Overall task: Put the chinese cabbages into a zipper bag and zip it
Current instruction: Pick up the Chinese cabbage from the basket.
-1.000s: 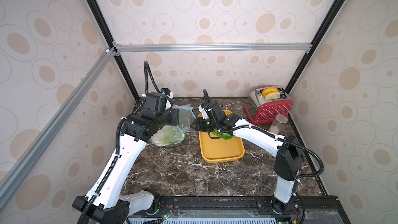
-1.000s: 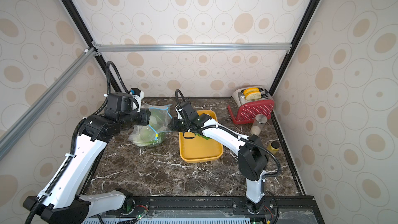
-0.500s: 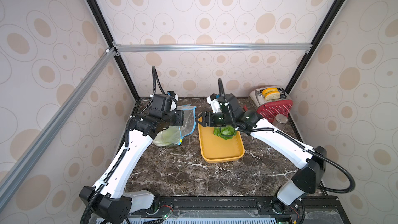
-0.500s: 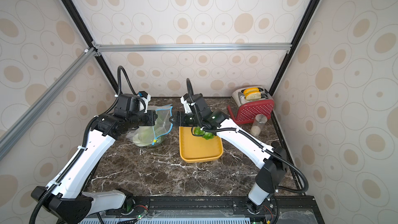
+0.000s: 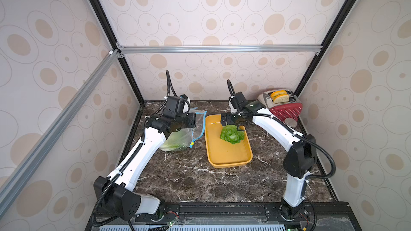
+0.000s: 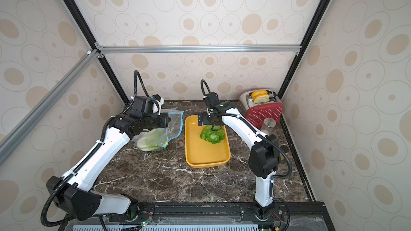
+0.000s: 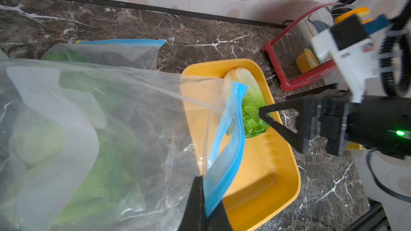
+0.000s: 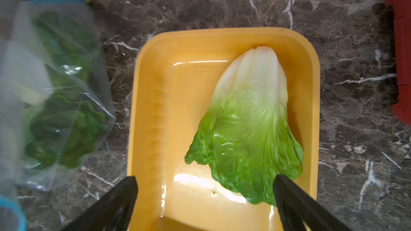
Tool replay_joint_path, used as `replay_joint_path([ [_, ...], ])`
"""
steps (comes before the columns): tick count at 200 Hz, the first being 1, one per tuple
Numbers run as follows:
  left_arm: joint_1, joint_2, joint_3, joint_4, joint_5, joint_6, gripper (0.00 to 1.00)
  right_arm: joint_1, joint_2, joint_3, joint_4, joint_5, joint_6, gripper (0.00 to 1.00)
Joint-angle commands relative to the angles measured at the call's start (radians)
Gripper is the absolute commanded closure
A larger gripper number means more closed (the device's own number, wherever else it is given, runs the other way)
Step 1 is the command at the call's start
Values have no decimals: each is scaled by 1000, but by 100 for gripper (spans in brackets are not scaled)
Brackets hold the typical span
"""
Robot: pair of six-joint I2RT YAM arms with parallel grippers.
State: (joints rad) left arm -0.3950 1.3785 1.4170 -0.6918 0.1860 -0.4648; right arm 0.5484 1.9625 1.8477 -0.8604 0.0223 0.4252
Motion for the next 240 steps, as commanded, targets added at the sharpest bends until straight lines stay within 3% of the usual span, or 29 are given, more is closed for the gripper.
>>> replay_joint_path([
  [1, -5, 2, -9, 42, 2, -18, 100, -6, 68, 89, -118, 113, -40, 0],
  [25, -5, 21, -7, 44, 7, -11, 100, -19, 147, 133, -180, 137, -44, 0],
  [55, -4, 46, 0, 50, 16, -2, 100, -39, 175, 63, -114, 79, -21, 0],
  [108, -4, 60, 0, 50, 20, 9, 100, -39, 265, 105, -85, 29, 4, 0],
  [159, -4, 66, 14, 39, 17, 10, 100, -42, 325, 99, -69, 62, 26, 0],
  [213, -4, 54, -1, 50, 9, 0, 100, -42, 220, 19, 19, 11, 4, 28],
  [240, -3, 55, 9, 50, 8, 17, 100, -43, 179, 25, 11, -22, -16, 33],
])
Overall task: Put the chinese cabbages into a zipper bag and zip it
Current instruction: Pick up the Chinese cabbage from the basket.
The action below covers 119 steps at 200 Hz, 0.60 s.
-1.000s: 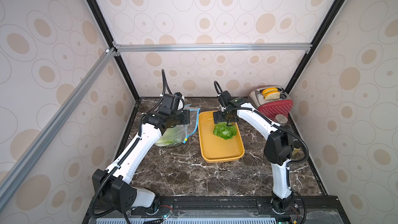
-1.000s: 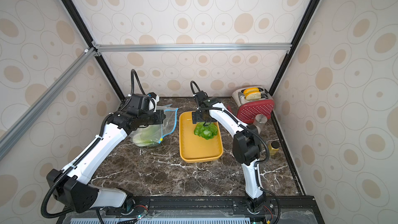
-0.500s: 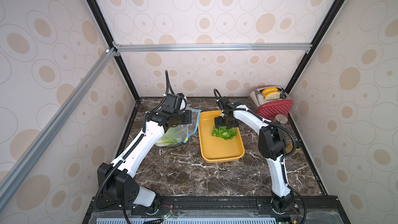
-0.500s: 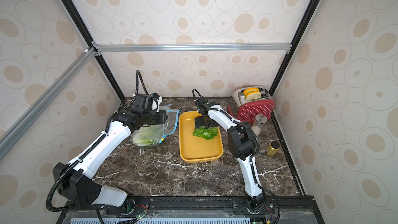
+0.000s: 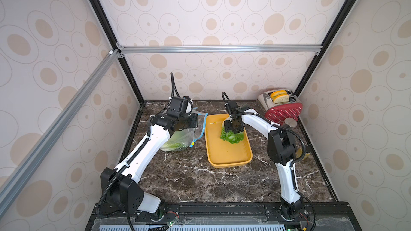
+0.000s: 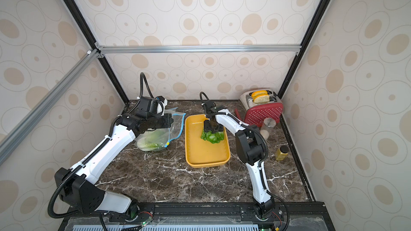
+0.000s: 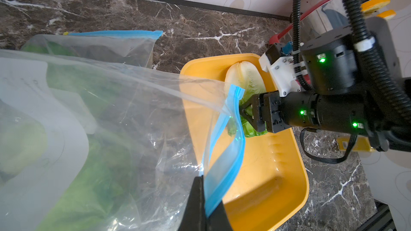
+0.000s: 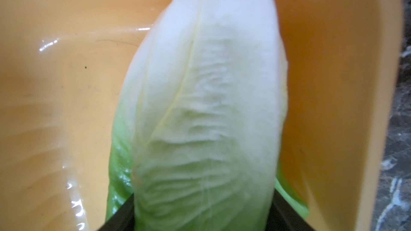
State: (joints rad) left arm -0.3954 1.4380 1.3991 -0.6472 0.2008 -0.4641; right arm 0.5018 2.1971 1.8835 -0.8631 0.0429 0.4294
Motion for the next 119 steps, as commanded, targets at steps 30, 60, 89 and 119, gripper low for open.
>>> replay_joint_path([
  [30, -3, -3, 57, -35, -4, 46, 100, 4, -147, -79, 43, -91, -42, 39],
  [60, -3, -11, 84, -64, 20, 91, 100, 1, -262, -156, 71, -143, -67, 42],
  [89, -3, -18, 121, -109, 49, 142, 100, -9, -374, -226, 71, -222, -87, 44],
  [119, -3, -34, 146, -136, 88, 208, 100, -19, -535, -298, 64, -350, -140, 44],
])
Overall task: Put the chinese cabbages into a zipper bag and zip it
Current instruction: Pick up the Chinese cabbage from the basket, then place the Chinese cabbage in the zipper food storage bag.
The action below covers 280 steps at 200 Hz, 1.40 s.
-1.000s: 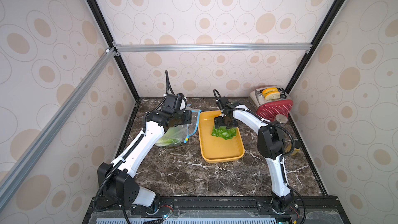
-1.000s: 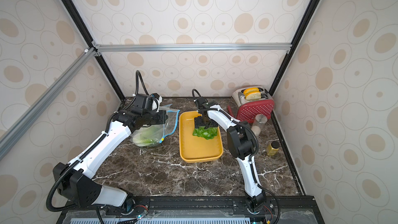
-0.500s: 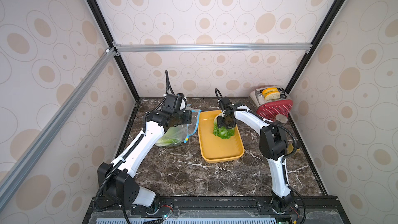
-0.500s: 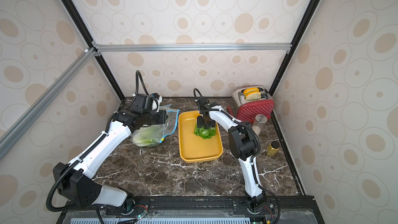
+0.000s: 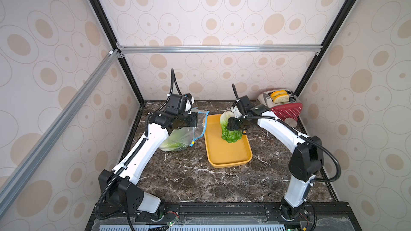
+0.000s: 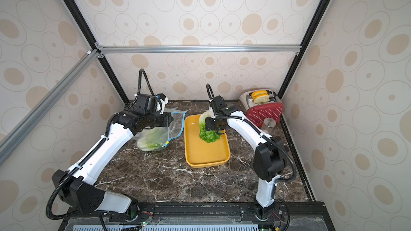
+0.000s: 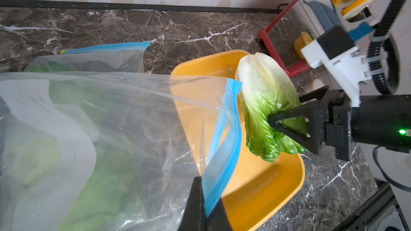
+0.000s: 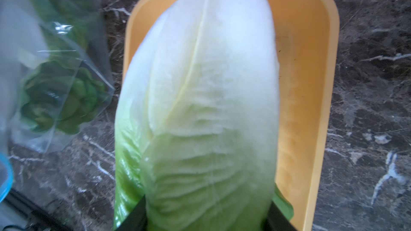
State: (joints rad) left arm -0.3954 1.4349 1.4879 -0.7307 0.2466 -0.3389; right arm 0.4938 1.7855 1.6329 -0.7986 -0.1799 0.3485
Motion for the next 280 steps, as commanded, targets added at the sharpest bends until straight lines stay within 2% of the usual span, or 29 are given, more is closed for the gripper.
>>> replay_joint_path([
  [1, -3, -31, 59, -54, 43, 84, 100, -10, -128, -49, -1, -134, -61, 45],
  [30, -3, -16, 98, -75, 95, 110, 100, -10, -271, -80, 6, -294, -90, 45],
  [57, -5, -15, 107, -68, 117, 106, 100, -9, -334, -62, 4, -436, -77, 45],
  [94, -18, -8, 118, -71, 132, 88, 100, 41, -330, -38, 63, -546, -30, 45],
  [119, -36, -2, 132, -73, 137, 79, 100, 58, -290, -54, 208, -659, 61, 45],
  [149, -38, -5, 141, -72, 122, 57, 100, 67, -234, -72, 312, -681, 123, 45],
  [195, -38, -13, 156, -48, 127, 32, 100, 80, -185, -123, 311, -621, 76, 48],
  [239, -37, 4, 221, -129, 65, 57, 100, 77, -167, -105, 182, -529, -6, 48],
  [269, -38, 10, 237, -129, 95, 89, 100, 92, -147, -74, 139, -535, -27, 48],
  [280, -40, 17, 249, -128, 138, 107, 100, 104, -139, -53, 108, -517, -41, 49],
])
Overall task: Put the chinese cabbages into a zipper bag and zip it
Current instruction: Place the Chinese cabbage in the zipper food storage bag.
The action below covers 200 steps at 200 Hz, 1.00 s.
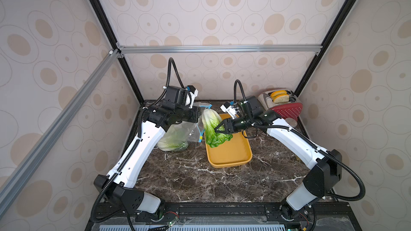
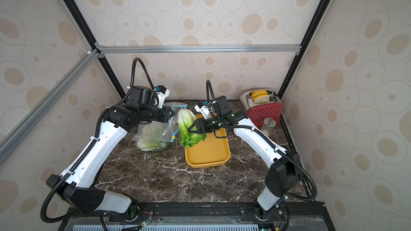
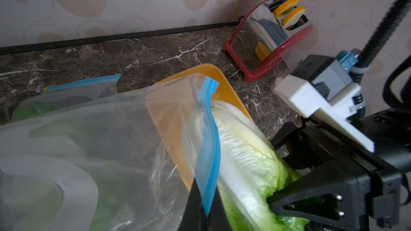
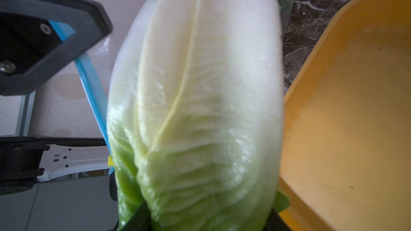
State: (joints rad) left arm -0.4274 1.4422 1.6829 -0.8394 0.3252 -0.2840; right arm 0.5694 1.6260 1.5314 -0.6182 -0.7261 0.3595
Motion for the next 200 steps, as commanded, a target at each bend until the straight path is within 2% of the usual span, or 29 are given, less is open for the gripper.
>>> replay_joint_path([
  [1, -7, 10, 54, -19, 65, 55, 100, 30, 22, 51, -75, 30, -53, 49],
  [32, -26, 40, 81, -52, 121, 108, 100, 53, 48, 132, -172, 43, -92, 50],
  [60, -50, 47, 85, -101, 177, 171, 100, 49, 22, 149, -148, 30, -95, 50],
  [78, -53, 35, 69, -122, 184, 186, 100, 36, 18, 165, -130, -25, -68, 50],
  [100, -52, 21, 60, -147, 158, 192, 100, 20, 11, 165, -133, -34, -56, 50],
  [131, -53, 10, 59, -167, 135, 193, 100, 16, 5, 206, -209, 42, -67, 50],
  [183, -53, 1, 77, -286, -53, 241, 100, -5, -79, 180, -226, -5, -33, 50],
  [200, -53, 3, 82, -281, -57, 247, 100, -5, -103, 146, -167, -44, 21, 50],
])
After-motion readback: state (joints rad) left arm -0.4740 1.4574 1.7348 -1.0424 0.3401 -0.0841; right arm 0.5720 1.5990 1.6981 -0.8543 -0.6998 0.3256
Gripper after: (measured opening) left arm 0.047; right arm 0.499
